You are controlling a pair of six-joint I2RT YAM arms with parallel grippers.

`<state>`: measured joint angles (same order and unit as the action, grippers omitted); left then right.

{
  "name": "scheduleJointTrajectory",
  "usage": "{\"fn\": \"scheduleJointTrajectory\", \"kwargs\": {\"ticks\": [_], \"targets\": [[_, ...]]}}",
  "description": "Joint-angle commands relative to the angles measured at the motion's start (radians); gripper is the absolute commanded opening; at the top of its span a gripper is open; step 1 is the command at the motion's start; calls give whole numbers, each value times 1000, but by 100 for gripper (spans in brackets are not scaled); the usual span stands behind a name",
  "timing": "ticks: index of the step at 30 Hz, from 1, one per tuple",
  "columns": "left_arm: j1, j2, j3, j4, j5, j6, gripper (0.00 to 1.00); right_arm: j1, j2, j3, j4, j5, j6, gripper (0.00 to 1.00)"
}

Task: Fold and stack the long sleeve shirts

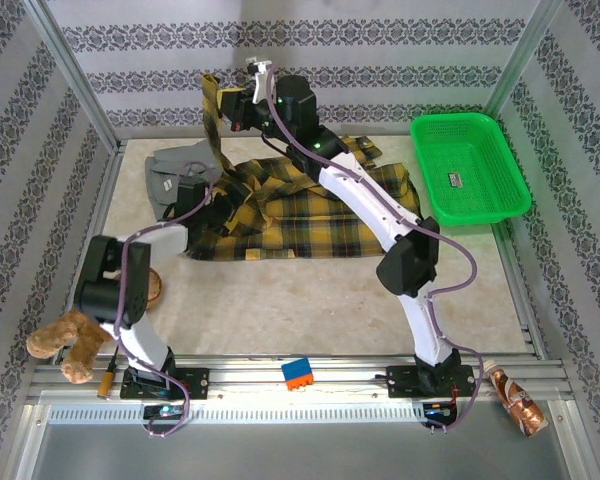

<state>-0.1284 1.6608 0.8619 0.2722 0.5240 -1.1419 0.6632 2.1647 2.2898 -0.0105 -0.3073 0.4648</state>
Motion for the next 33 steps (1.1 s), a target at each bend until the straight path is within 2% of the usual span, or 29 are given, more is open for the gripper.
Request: {"fn": "scheduleJointTrajectory", "kwargs": {"ticks": [1, 6, 9, 12, 15, 19, 22, 24, 28, 33], "targets": [[20, -164, -86, -105, 6, 1, 95, -13, -91, -83, 39, -46, -17, 0], [85, -528, -101, -544, -218, 129, 98, -20, -198, -264, 16, -143, -33, 0], [143, -710, -84, -735, -355, 165, 98, -23, -316, -468, 16, -190, -64, 0], [181, -785, -49, -839, -437, 192, 99, -28, -445, -663, -42, -281, -154, 0], [188, -774, -45, -803, -445, 190, 99, -26, -567, -818, -244, -319, -333, 0], [181, -677, -25, -703, -415, 199, 99, -29, -691, -941, -529, -150, -598, 0], [152, -595, -10, -616, -386, 200, 99, -29, -728, -994, -628, -47, -738, 0], [123, -532, 12, -578, -366, 203, 99, -26, -742, -1026, -636, 36, -824, 0], [66, -435, 36, -483, -325, 173, 99, -21, -762, -1109, -528, 265, -1003, 0], [27, -336, 71, -435, -295, 174, 100, -28, -731, -1117, -487, 396, -1175, 0]]}}
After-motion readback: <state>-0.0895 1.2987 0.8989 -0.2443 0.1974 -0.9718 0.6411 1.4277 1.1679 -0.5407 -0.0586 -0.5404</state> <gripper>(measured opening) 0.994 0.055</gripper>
